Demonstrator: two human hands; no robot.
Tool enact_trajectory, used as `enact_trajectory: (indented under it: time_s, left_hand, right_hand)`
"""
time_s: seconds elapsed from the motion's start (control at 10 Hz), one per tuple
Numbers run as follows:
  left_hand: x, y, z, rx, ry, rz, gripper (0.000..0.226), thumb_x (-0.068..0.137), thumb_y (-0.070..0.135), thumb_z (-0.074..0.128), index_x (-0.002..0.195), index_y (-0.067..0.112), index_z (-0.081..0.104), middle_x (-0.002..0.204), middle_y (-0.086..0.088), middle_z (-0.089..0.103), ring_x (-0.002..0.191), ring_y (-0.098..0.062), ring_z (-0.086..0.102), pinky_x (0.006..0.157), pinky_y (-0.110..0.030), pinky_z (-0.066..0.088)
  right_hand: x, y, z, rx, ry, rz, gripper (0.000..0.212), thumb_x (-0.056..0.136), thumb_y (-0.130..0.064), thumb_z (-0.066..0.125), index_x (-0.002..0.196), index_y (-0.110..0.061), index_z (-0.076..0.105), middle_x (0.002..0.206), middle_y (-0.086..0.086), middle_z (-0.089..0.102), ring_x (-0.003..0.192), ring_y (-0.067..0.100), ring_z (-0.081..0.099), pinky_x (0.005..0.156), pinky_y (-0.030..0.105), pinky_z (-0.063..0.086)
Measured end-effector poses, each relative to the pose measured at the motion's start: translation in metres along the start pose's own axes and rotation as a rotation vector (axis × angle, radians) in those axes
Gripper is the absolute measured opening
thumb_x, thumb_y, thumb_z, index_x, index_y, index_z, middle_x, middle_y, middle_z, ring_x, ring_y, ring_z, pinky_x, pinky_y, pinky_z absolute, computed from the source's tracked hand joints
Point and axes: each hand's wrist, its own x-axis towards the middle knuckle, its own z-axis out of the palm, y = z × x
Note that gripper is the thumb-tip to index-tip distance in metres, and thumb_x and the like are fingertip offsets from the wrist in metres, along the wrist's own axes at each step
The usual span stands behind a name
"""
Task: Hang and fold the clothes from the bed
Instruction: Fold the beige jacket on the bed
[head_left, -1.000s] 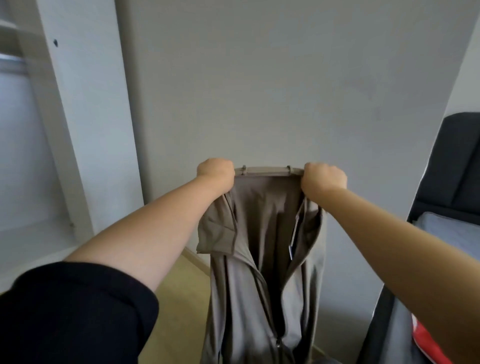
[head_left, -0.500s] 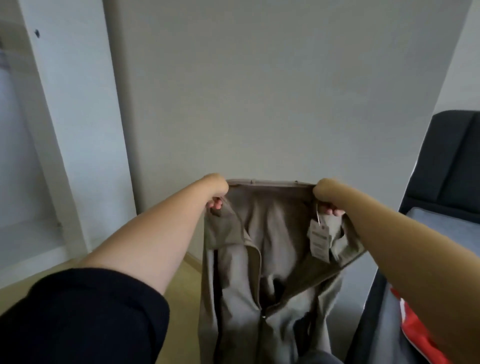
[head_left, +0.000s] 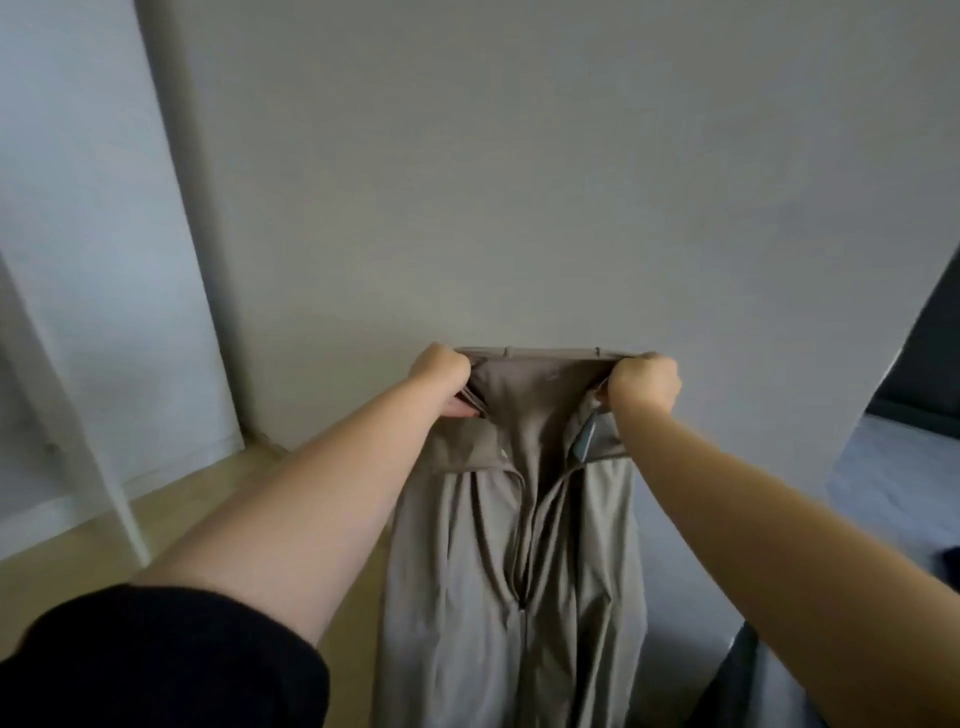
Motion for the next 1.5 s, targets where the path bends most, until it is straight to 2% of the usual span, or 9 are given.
enact_trajectory:
  time_s: [0.1, 0.2, 0.4, 0.5, 0.7, 1.0, 1.2, 1.4, 1.5]
  left_hand:
    - [-0.007, -0.007, 0.019, -0.149, -0.042, -0.087, 0.034, 0.096, 0.008, 0.031, 0.123, -0.001, 0.049, 0.116, -0.028, 0.059, 0.080, -0.040, 0.066, 0.048, -0.042, 0.054]
    - [-0.026, -0.014, 0.036, -0.276, -0.091, -0.065, 0.043, 0.096, 0.009, 0.025, 0.137, 0.009, 0.040, 0.125, -0.022, 0.056, 0.080, -0.035, 0.064, 0.041, -0.035, 0.053]
    - [-0.144, 0.020, 0.068, -0.510, -0.230, 0.086, 0.054, 0.099, 0.009, 0.023, 0.150, 0.028, 0.017, 0.136, -0.019, 0.050, 0.104, -0.038, 0.061, 0.073, -0.047, 0.055]
    - [-0.215, 0.057, 0.081, -0.579, -0.302, 0.223, 0.062, 0.100, 0.007, 0.024, 0.150, 0.038, 0.006, 0.140, -0.016, 0.047, 0.115, -0.036, 0.057, 0.089, -0.049, 0.051]
    - [-0.347, 0.125, 0.108, -0.641, -0.373, 0.445, 0.065, 0.098, 0.003, 0.023, 0.150, 0.041, 0.010, 0.142, -0.011, 0.046, 0.120, -0.034, 0.053, 0.085, -0.045, 0.050]
    - [-0.447, 0.158, 0.160, -0.604, -0.465, 0.657, 0.059, 0.103, 0.014, 0.024, 0.149, 0.042, 0.001, 0.151, -0.010, 0.033, 0.131, -0.032, 0.042, 0.108, -0.047, 0.039]
    - [-0.416, 0.080, 0.236, -0.446, -0.501, 0.450, 0.058, 0.103, 0.014, 0.027, 0.151, 0.038, 0.002, 0.152, -0.008, 0.032, 0.134, -0.030, 0.040, 0.109, -0.046, 0.036]
    - [-0.362, -0.032, 0.327, -0.021, -0.492, 0.274, 0.048, 0.099, 0.011, 0.032, 0.148, 0.012, 0.029, 0.149, -0.014, 0.036, 0.133, -0.031, 0.040, 0.108, -0.046, 0.038]
    - [-0.326, -0.097, 0.371, 0.210, -0.533, 0.130, 0.041, 0.100, 0.014, 0.031, 0.138, 0.003, 0.042, 0.138, -0.019, 0.049, 0.108, -0.027, 0.055, 0.095, -0.040, 0.047]
  right_hand:
    - [0.000, 0.007, 0.004, 0.064, 0.008, 0.064, 0.027, 0.084, 0.000, 0.038, 0.097, 0.003, 0.061, 0.099, 0.024, 0.065, 0.090, 0.041, 0.064, 0.083, 0.051, 0.054]
    - [-0.015, 0.011, -0.020, 0.082, 0.036, 0.032, 0.025, 0.084, 0.001, 0.039, 0.092, -0.002, 0.062, 0.098, 0.020, 0.066, 0.090, 0.036, 0.064, 0.083, 0.046, 0.054]
    - [-0.060, -0.005, -0.137, 0.181, 0.137, -0.112, 0.040, 0.089, -0.001, 0.037, 0.122, -0.005, 0.059, 0.122, 0.016, 0.061, 0.113, 0.033, 0.055, 0.090, 0.033, 0.042]
    - [-0.087, -0.033, -0.209, 0.204, 0.196, -0.208, 0.041, 0.088, -0.004, 0.034, 0.122, -0.012, 0.057, 0.120, 0.011, 0.060, 0.112, 0.031, 0.053, 0.090, 0.029, 0.038]
    - [-0.143, -0.083, -0.333, 0.289, 0.273, -0.441, 0.053, 0.086, 0.000, 0.029, 0.136, -0.013, 0.044, 0.124, 0.010, 0.056, 0.101, 0.022, 0.048, 0.085, 0.027, 0.033]
    - [-0.169, -0.098, -0.451, 0.235, 0.452, -0.639, 0.071, 0.083, 0.008, 0.028, 0.151, -0.011, 0.021, 0.155, 0.008, 0.027, 0.141, 0.025, 0.027, 0.111, 0.030, 0.024]
    - [-0.124, 0.000, -0.457, 0.056, 0.473, -0.509, 0.072, 0.083, 0.007, 0.029, 0.152, -0.013, 0.018, 0.157, 0.008, 0.022, 0.141, 0.026, 0.028, 0.111, 0.032, 0.026]
    - [-0.063, 0.168, -0.426, -0.200, 0.365, -0.248, 0.069, 0.088, 0.002, 0.030, 0.152, -0.017, 0.013, 0.158, 0.006, 0.018, 0.140, 0.028, 0.028, 0.111, 0.039, 0.028]
    - [-0.035, 0.245, -0.408, -0.334, 0.279, -0.099, 0.065, 0.091, -0.004, 0.033, 0.152, -0.016, 0.012, 0.158, 0.009, 0.016, 0.136, 0.032, 0.033, 0.106, 0.040, 0.033]
